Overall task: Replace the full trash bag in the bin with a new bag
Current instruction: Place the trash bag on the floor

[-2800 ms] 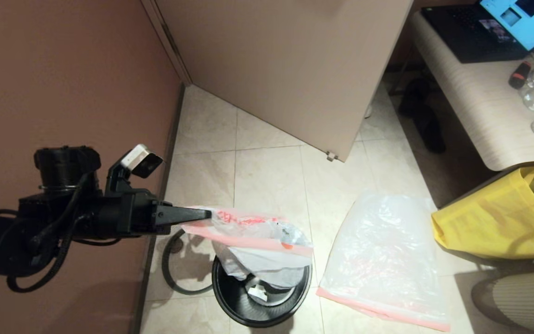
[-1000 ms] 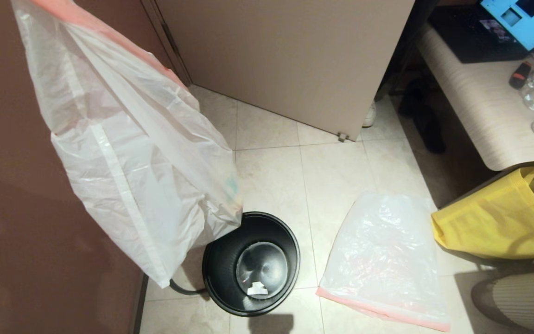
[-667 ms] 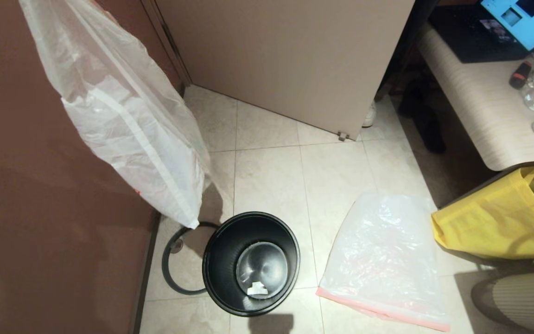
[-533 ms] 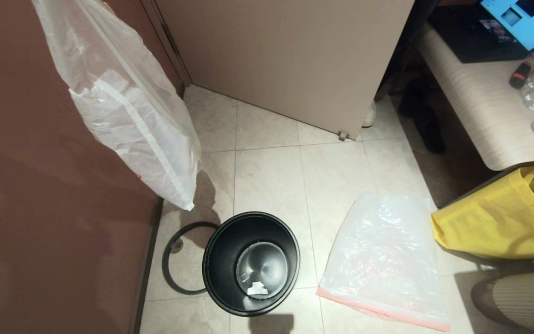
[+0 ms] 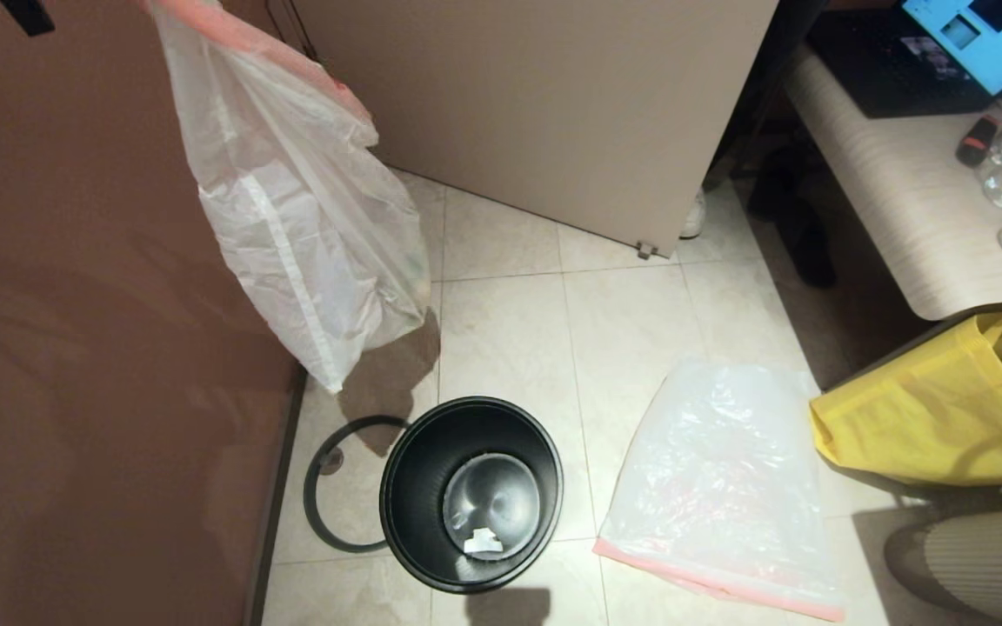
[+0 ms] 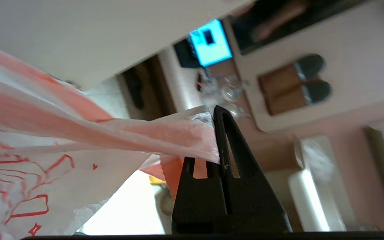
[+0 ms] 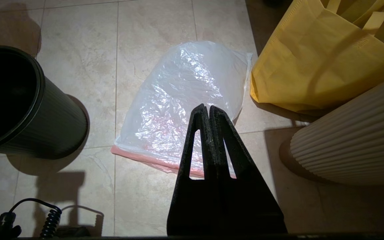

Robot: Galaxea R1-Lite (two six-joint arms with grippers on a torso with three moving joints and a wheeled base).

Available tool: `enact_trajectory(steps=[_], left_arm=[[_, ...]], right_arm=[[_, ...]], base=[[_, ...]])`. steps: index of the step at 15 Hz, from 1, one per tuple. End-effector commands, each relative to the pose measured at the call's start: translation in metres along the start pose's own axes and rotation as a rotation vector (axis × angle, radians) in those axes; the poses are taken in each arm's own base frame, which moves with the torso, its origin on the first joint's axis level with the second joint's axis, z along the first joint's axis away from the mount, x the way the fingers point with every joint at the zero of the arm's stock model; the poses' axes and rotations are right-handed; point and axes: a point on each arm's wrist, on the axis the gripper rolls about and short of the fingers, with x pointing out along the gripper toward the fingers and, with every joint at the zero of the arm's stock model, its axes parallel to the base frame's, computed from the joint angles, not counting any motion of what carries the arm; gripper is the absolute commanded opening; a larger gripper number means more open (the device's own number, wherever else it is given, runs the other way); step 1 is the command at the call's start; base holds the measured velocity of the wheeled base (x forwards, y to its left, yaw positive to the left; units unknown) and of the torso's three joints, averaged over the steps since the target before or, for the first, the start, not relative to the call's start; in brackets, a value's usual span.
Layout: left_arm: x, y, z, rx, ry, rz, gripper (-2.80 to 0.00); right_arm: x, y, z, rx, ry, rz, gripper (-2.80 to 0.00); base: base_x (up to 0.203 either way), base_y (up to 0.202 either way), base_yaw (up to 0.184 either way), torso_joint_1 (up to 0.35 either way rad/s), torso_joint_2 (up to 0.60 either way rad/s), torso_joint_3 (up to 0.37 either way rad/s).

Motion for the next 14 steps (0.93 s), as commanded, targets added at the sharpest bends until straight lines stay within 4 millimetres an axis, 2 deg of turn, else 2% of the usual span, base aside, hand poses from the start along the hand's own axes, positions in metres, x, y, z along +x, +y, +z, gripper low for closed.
enact_trajectory(steps=[1, 3, 6, 8, 11, 14], left_arm=[[0.021, 0.007, -0.015, 0.018, -0.043, 0.081, -2.80], [0.038, 0.019, -0.031, 0.097, -0.046, 0.246, -2.80], [0.049, 0.044, -0.042, 0.264, -0.075, 0.545, -2.80], [0.062, 0.055, -0.054, 0.347, -0.125, 0.834, -2.80], [0.082, 0.092, -0.074, 0.507, -0.101, 1.231, -2.80], [0.099, 0.118, -0.081, 0.557, -0.145, 1.289, -2.80]], right_arm=[[0.000, 0.000, 0.000, 0.000, 0.001, 0.000, -2.80], [0.000, 0.000, 0.000, 0.001, 0.000, 0.000, -2.80], [0.000, 0.000, 0.000, 0.000, 0.001, 0.000, -2.80], [0.000, 0.000, 0.000, 0.000, 0.002, 0.000, -2.80], [0.000, 0.000, 0.000, 0.000, 0.000, 0.000, -2.80], [0.000, 0.000, 0.000, 0.000, 0.002, 0.000, -2.80]], base=[[0.000, 0.000, 0.000, 0.000, 0.00, 0.000], [0.000, 0.000, 0.000, 0.000, 0.00, 0.000], [0.000, 0.000, 0.000, 0.000, 0.00, 0.000], [0.000, 0.000, 0.000, 0.000, 0.00, 0.000], [0.000, 0.000, 0.000, 0.000, 0.00, 0.000], [0.000, 0.000, 0.000, 0.000, 0.00, 0.000]])
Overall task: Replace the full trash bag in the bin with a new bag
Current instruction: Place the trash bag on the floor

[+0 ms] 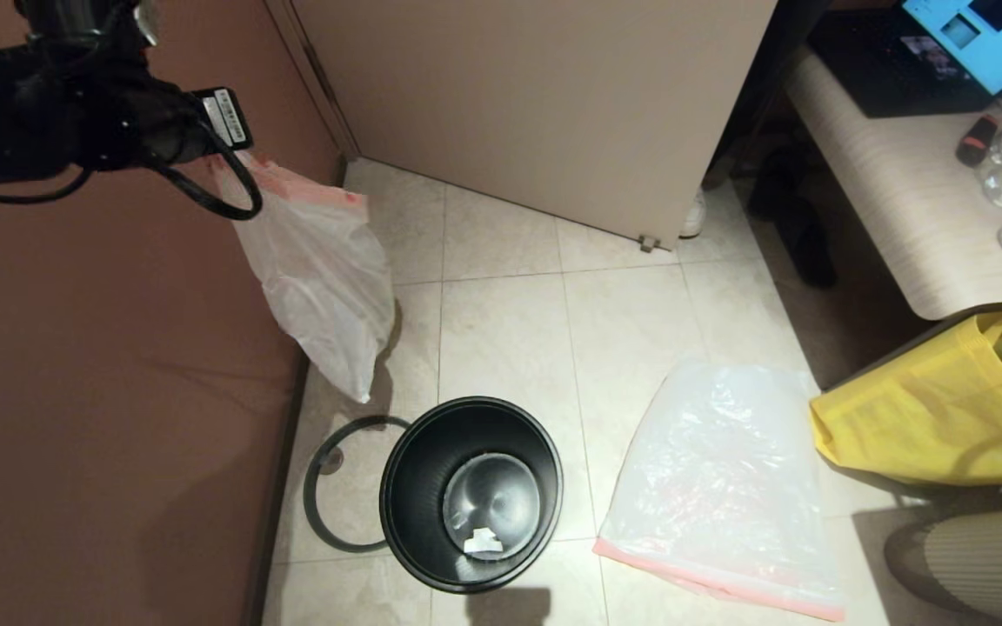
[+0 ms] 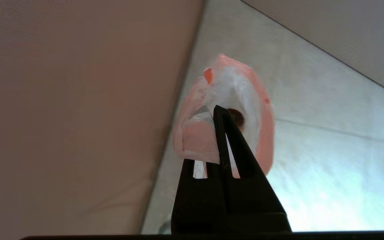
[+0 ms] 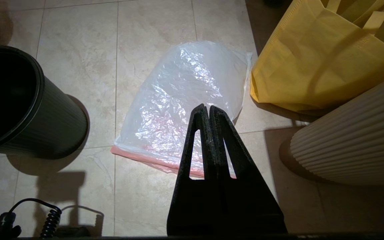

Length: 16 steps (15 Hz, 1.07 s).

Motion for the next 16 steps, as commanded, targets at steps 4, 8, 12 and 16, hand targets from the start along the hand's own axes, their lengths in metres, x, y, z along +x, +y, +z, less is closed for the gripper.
enact_trajectory(steps=[4, 8, 12, 16], left_arm=[[0.050, -0.029, -0.034, 0.069, -0.129, 0.096, -2.80], [0.080, -0.043, -0.068, 0.096, -0.147, 0.146, -2.80], [0.087, -0.050, -0.094, 0.138, -0.084, 0.156, 0.00], [0.049, -0.048, -0.086, 0.188, -0.011, 0.117, 0.00]], right_arm=[[0.000, 0.000, 0.000, 0.001, 0.000, 0.000, -2.80], [0.000, 0.000, 0.000, 0.000, 0.001, 0.000, -2.80], [0.000, 0.000, 0.000, 0.000, 0.000, 0.000, -2.80], [0.000, 0.000, 0.000, 0.000, 0.002, 0.000, -2.80]], base=[[0.000, 0.000, 0.000, 0.000, 0.00, 0.000], [0.000, 0.000, 0.000, 0.000, 0.00, 0.000], [0.000, 0.000, 0.000, 0.000, 0.00, 0.000], [0.000, 0.000, 0.000, 0.000, 0.00, 0.000]])
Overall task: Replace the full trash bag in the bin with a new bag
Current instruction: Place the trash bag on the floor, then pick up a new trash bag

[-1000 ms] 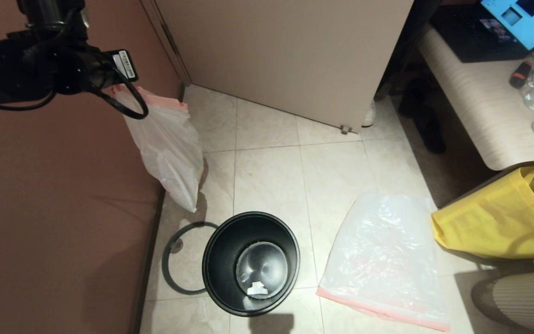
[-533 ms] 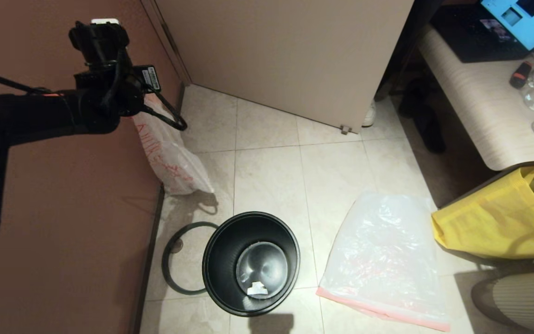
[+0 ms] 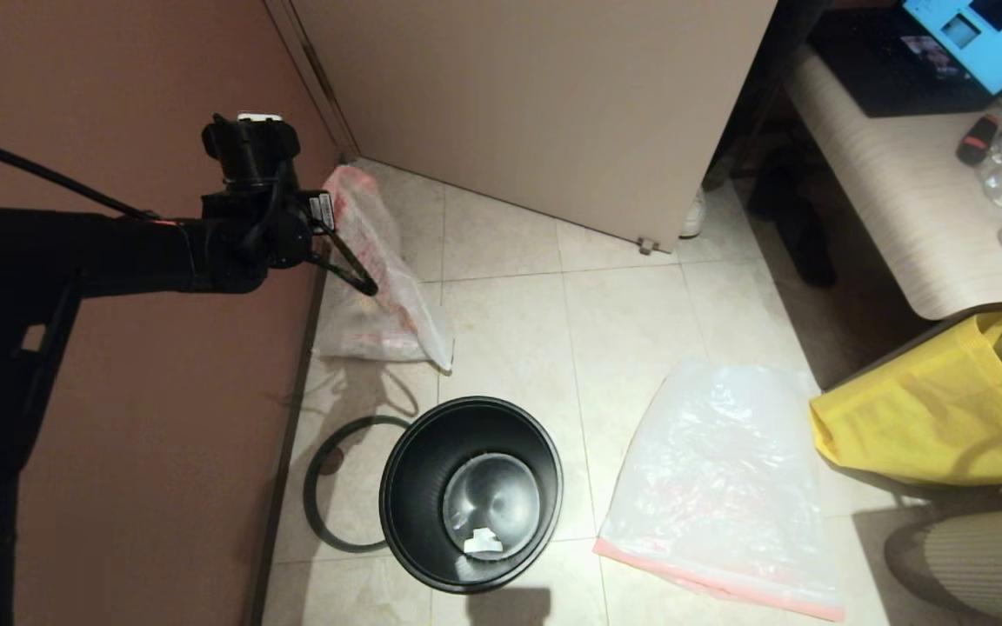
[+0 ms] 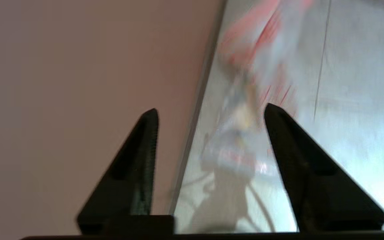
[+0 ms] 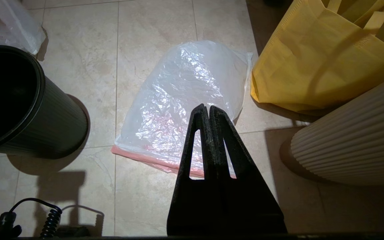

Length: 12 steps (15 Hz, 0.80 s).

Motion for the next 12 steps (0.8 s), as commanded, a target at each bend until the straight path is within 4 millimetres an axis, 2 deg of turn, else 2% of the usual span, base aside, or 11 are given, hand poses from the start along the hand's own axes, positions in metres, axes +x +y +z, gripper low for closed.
enact_trajectory(steps=[1, 4, 5, 9, 12], left_arm=[[-0.036, 0.010, 0.009, 0.041, 0.053, -0.044, 0.00], [-0.097, 0.016, 0.003, 0.083, 0.144, -0.145, 0.00], [-0.118, 0.019, -0.001, 0.092, 0.162, -0.177, -2.80], [-0.194, 0.039, -0.015, 0.079, 0.205, -0.307, -2.80], [-0.221, 0.057, -0.041, 0.064, 0.265, -0.352, -2.80]], right_arm=[[0.000, 0.000, 0.000, 0.000, 0.000, 0.000, -2.80], [0.000, 0.000, 0.000, 0.000, 0.001, 0.000, -2.80], [0.000, 0.000, 0.000, 0.000, 0.000, 0.000, -2.80], [0.000, 0.000, 0.000, 0.000, -0.001, 0.000, -2.80], [0.000, 0.000, 0.000, 0.000, 0.000, 0.000, -2.80]], base=[[0.000, 0.000, 0.000, 0.000, 0.00, 0.000], [0.000, 0.000, 0.000, 0.000, 0.00, 0.000], [0.000, 0.000, 0.000, 0.000, 0.00, 0.000], [0.000, 0.000, 0.000, 0.000, 0.00, 0.000], [0.000, 0.000, 0.000, 0.000, 0.00, 0.000]])
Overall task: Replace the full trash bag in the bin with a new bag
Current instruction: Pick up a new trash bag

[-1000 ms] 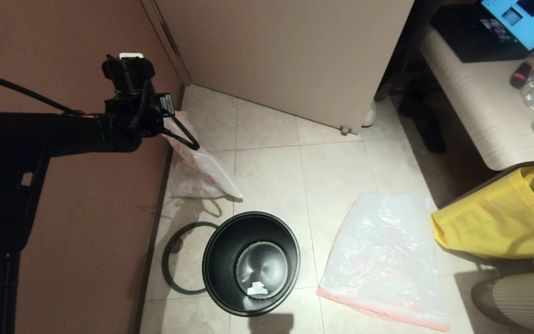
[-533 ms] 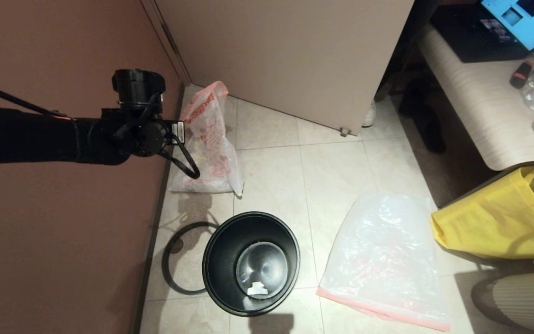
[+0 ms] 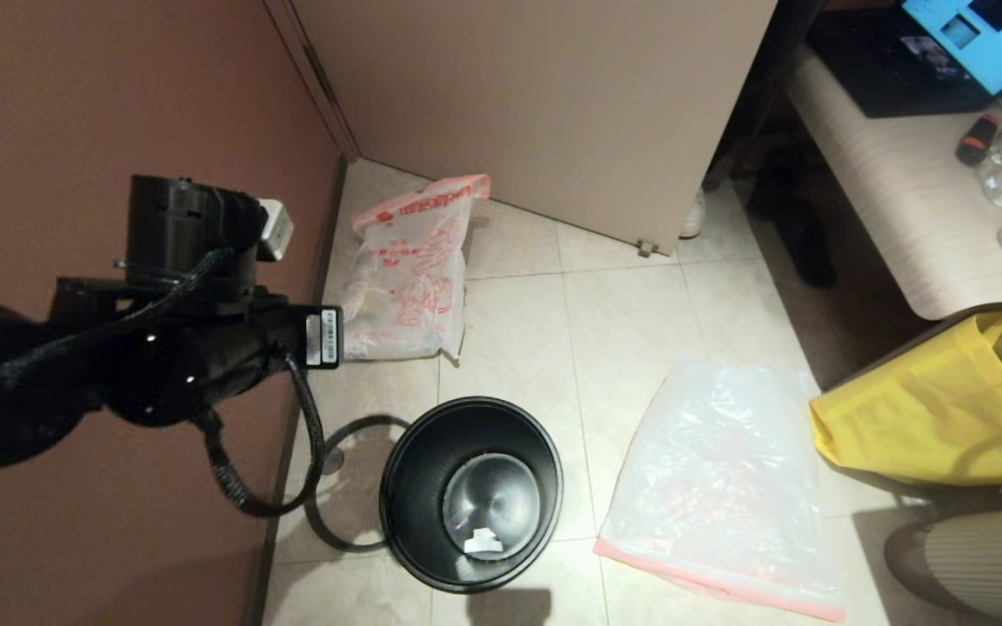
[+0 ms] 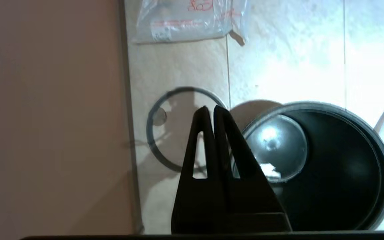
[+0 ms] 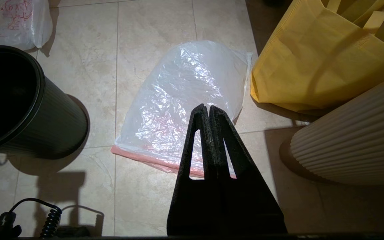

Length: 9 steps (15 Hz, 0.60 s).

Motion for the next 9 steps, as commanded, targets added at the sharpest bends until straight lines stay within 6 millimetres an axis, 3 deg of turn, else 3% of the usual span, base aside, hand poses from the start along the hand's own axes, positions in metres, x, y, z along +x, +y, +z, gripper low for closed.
enact_trajectory(steps=[1, 2, 4, 6, 9], left_arm=[[-0.029, 0.015, -0.022, -0.032, 0.010, -0.040, -2.80], [-0.033, 0.017, -0.034, -0.069, 0.036, -0.085, -2.80], [-0.041, 0.014, -0.039, -0.169, 0.042, -0.209, -2.80], [-0.048, 0.008, -0.063, -0.204, 0.109, -0.282, -2.80], [-0.025, 0.006, -0.114, -0.230, 0.241, -0.362, -2.80]], right_arm=[[0.000, 0.000, 0.000, 0.000, 0.001, 0.000, -2.80], [0.000, 0.000, 0.000, 0.000, 0.000, 0.000, -2.80], [0.000, 0.000, 0.000, 0.000, 0.002, 0.000, -2.80], [0.000, 0.000, 0.000, 0.000, 0.001, 0.000, -2.80], [0.000, 0.000, 0.000, -0.007, 0.002, 0.000, -2.80]], base=[[0.000, 0.000, 0.000, 0.000, 0.00, 0.000], [0.000, 0.000, 0.000, 0.000, 0.00, 0.000], [0.000, 0.000, 0.000, 0.000, 0.00, 0.000], [0.000, 0.000, 0.000, 0.000, 0.00, 0.000], [0.000, 0.000, 0.000, 0.000, 0.00, 0.000]])
